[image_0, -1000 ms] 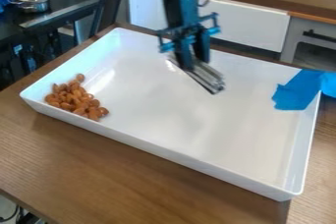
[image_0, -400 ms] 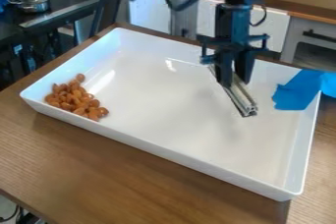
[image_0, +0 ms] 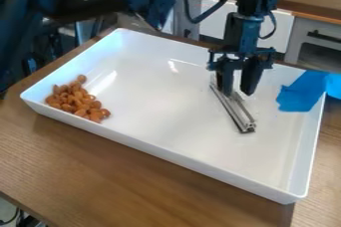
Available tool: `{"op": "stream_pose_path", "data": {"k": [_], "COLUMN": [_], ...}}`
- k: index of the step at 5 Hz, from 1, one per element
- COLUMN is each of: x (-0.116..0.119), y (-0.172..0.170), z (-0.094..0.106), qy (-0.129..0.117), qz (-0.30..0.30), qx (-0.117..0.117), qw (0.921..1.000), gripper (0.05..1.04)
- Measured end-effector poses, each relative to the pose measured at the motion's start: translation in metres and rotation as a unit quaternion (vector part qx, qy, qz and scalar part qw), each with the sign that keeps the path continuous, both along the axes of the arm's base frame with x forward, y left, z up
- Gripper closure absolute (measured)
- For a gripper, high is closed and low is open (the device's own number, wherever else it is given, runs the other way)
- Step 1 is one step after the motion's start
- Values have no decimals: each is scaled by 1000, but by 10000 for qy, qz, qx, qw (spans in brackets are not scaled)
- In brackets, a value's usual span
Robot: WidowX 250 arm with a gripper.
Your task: Sweep into pile
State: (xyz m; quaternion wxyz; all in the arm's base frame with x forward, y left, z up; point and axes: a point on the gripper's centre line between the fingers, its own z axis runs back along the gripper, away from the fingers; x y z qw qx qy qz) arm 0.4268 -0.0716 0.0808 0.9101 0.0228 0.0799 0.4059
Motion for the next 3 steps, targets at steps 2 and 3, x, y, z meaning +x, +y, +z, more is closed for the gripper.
{"op": "stream_pose_path", "data": {"k": [2,3], "x": [-2,-4], "y": [7,18], "z": [15,33], "qy": [87,35], "qz": [-415,-661], "qx": [186,123], "qw": [9989,9977], "gripper": [83,83]}}
